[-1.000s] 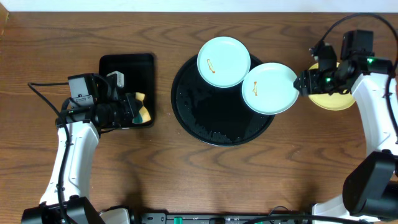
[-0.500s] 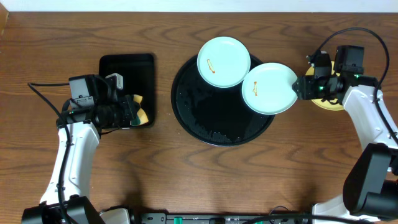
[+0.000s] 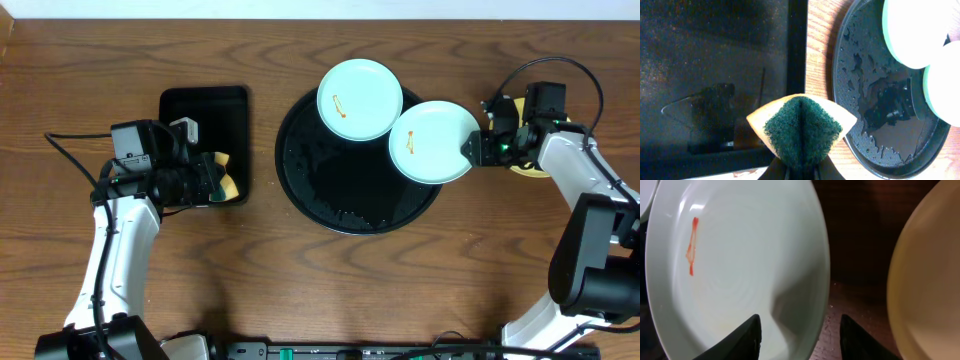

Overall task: Clean dirty plates on tray and stack at the side
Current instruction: 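Grip the pale green plate rim with the right gripper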

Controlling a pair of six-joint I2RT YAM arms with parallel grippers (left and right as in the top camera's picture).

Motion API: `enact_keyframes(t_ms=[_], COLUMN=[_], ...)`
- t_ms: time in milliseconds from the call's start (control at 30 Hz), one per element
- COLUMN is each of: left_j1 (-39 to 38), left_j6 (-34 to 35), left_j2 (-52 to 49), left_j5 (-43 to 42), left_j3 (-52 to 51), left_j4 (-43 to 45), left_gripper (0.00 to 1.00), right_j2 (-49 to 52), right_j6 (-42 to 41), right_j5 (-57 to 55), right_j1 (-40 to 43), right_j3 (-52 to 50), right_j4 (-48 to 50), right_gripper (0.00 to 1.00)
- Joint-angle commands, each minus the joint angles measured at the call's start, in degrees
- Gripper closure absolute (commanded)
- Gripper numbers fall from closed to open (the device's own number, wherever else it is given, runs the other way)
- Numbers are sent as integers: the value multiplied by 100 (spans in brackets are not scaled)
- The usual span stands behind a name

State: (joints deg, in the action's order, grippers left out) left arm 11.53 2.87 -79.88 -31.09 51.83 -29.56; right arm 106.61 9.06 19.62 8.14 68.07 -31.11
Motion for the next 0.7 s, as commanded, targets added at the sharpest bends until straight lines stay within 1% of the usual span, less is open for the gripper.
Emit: enact_keyframes(t_ms=[0,133,367,433,467,667], left_j1=[28,28,28,28,28,28], left_j6=[-96,-96,-96,-96,-98,-98], left_j2=[13,13,13,13,13,13], left_j5=[55,55,55,55,55,74], left_j3=[-72,-72,-72,-72,-72,-72], left_j4=[13,11,13,11,11,22], left_gripper=[92,92,92,92,92,92], right_j2=[17,17,96,105,105,111], right_j6=[0,-48,-46,-44,-44,-44], right_j5=[-33,-31,-28,-33,-31,-238], right_j1=[20,20,13,15,15,15], right_j3=[7,7,4,4,7,2], right_j4=[94,343,439,479,522,444], right_gripper=[53,59,63,67,72,75])
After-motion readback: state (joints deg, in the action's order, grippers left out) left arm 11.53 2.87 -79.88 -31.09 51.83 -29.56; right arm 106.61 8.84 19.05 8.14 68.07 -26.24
